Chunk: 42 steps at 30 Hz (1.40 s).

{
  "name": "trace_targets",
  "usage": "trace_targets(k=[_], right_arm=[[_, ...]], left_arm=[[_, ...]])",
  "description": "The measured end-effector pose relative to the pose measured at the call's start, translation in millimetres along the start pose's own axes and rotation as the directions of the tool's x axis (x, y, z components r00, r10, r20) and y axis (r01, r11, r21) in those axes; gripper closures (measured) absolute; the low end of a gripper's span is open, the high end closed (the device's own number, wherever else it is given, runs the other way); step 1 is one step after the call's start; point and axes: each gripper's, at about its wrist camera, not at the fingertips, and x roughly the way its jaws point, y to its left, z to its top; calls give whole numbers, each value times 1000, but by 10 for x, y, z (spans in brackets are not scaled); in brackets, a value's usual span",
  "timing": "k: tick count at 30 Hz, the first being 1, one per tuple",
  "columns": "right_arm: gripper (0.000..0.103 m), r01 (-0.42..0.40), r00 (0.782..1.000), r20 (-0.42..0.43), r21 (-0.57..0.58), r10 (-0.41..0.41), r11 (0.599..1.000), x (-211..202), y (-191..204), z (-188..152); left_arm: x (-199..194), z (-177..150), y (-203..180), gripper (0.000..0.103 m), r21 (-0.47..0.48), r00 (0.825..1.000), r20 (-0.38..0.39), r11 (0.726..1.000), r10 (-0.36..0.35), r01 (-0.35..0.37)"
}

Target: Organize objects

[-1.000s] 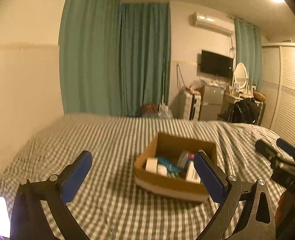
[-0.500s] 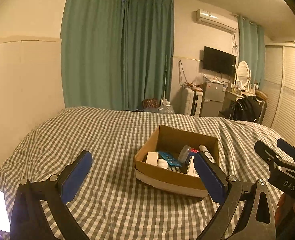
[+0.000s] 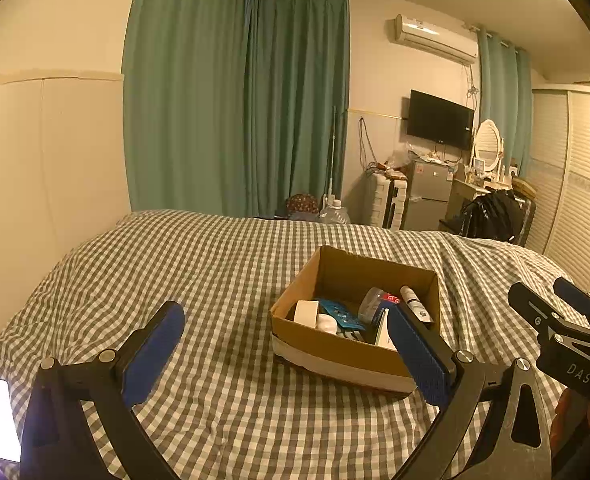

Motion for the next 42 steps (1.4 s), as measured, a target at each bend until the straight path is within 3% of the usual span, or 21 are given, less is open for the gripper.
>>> trace_targets(k=[24,42], right_arm=[[0,-9,1000,-20,1,9,1000,7,-3,-12],[0,-8,1000,-30,-1,8,1000,34,4,-19]], left_arm=[[-21,17,-6,0,13,1000,-10,1000,-11,11],[-57,37,-36,0,44,1000,16,999,24,-25]])
